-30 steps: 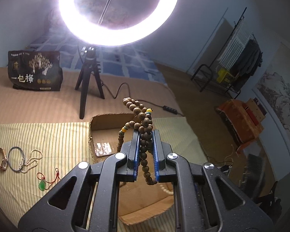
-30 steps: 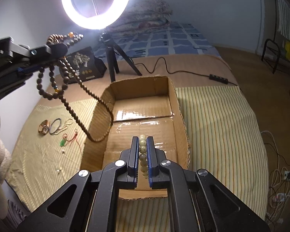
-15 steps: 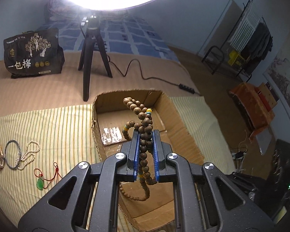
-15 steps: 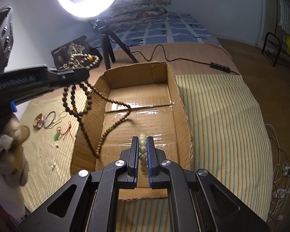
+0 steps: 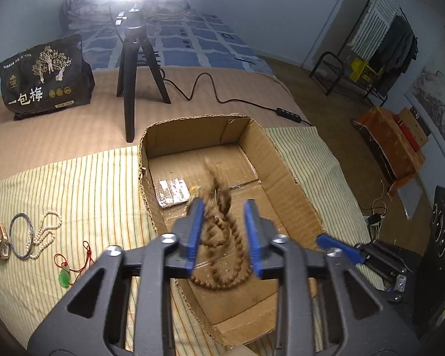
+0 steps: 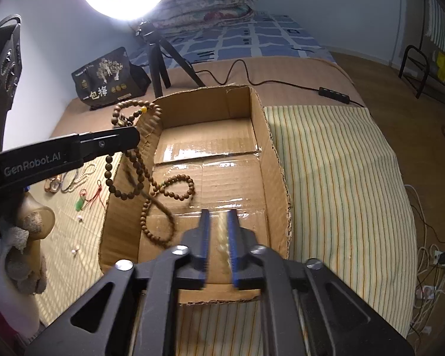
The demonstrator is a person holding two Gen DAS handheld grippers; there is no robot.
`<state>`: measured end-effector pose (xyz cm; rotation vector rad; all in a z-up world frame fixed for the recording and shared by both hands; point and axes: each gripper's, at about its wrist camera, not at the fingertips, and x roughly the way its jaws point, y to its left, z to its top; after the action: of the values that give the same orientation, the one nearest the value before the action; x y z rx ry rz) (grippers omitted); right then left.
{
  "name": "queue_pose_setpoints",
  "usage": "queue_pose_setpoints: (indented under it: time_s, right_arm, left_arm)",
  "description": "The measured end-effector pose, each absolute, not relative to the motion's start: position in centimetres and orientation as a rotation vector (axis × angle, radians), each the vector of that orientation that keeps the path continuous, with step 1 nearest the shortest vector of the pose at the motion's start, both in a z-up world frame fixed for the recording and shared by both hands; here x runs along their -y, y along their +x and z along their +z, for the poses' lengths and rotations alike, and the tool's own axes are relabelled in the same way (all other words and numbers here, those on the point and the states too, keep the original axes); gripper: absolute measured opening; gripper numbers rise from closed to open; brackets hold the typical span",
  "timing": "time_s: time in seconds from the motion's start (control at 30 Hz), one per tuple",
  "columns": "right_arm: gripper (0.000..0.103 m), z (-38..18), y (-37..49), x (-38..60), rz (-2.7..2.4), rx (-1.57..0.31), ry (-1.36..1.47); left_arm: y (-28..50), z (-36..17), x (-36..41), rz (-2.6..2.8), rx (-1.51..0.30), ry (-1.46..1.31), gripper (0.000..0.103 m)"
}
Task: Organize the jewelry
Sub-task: 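Open left tool to drop the mala into the box while right tool releases the bracelet, then move left tool to the green jade pendant while right tool approaches the white pearl stud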
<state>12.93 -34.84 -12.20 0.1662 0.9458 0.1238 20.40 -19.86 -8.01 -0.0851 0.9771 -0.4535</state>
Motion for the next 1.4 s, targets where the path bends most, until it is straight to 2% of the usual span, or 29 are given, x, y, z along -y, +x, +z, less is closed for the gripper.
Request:
queue_pose_setpoints:
  time_s: [0.03, 0.1, 0.93, 1.4]
  right_arm:
    - [0.03, -12.1, 12.9, 34.8, 0.121, -0.942, 0.167]
    - [0.042, -11.7, 12.6, 34.8, 0.112, -0.925, 0.165]
    - [0.043, -8.4, 10.1, 32.1, 0.185, -0.836, 0.141]
    - [0.043, -7.9, 9.8, 26.8, 0.33, -0.793, 0.093]
  left_arm:
    - [20.4, -8.0, 19.7, -0.452, -0.976, -0.084, 0.032]
    - [20.1, -7.7, 19.3, -0.447, -0.971, -0.085, 0.032]
    - [15.4, -3.2, 9.6, -0.355, -0.809, -0.033, 0.032]
    - [12.9, -5.6, 2.9, -0.279, -0.854, -0.065, 0.032]
